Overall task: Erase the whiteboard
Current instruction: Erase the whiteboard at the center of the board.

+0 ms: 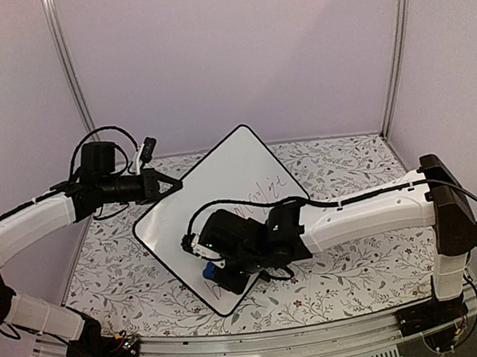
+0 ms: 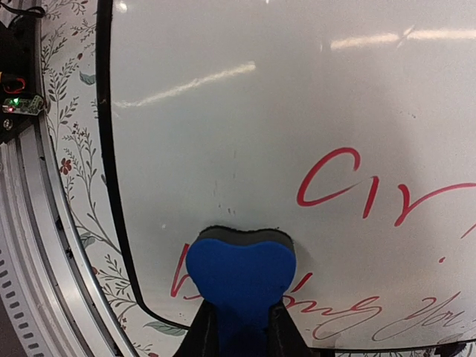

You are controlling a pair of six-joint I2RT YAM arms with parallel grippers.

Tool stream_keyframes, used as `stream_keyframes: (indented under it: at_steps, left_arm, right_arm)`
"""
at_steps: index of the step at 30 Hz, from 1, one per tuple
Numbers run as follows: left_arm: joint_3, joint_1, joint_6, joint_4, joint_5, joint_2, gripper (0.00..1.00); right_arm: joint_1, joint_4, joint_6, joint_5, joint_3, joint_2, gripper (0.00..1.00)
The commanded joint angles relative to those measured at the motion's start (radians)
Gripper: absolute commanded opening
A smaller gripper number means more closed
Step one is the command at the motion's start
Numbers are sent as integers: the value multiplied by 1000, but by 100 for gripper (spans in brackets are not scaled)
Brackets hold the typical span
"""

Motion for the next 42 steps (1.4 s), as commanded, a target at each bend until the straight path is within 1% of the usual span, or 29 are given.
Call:
stream_keyframes:
  at_steps: [1, 5, 10, 12, 14, 17, 23, 30, 36, 42]
  left_arm:
    - [11, -15, 15, 0, 5, 15, 0]
    - [11, -15, 16, -1, 4, 15, 0]
    - [9, -15, 16, 0, 2, 15, 0]
    - [9, -15, 15, 0, 0, 15, 0]
    - [9, -14, 17, -1, 0, 14, 0]
    - [11, -16, 20, -5, -3, 13, 0]
    - [13, -14, 18, -4, -1, 12, 0]
    - [14, -14, 18, -5, -1, 13, 0]
    - [13, -15, 19, -4, -1, 13, 0]
    - [12, -15, 18, -5, 0, 13, 0]
  right_arm:
    - [1, -52, 6, 19, -6, -29, 3]
    - [10, -42, -31, 55, 51, -45, 3]
    - [13, -20, -80, 96, 160, -41, 4]
    - [13, -19, -85, 99, 206, -23, 4]
    - [13, -28, -123, 99, 251, 5, 4]
    - [13, -36, -130, 102, 289, 56, 4]
    - [13, -18, -116, 83, 235, 89, 4]
    - [10, -7, -98, 50, 142, 78, 3]
    - [10, -8, -41, 28, 56, 48, 3]
    - [12, -12, -18, 15, 3, 20, 4]
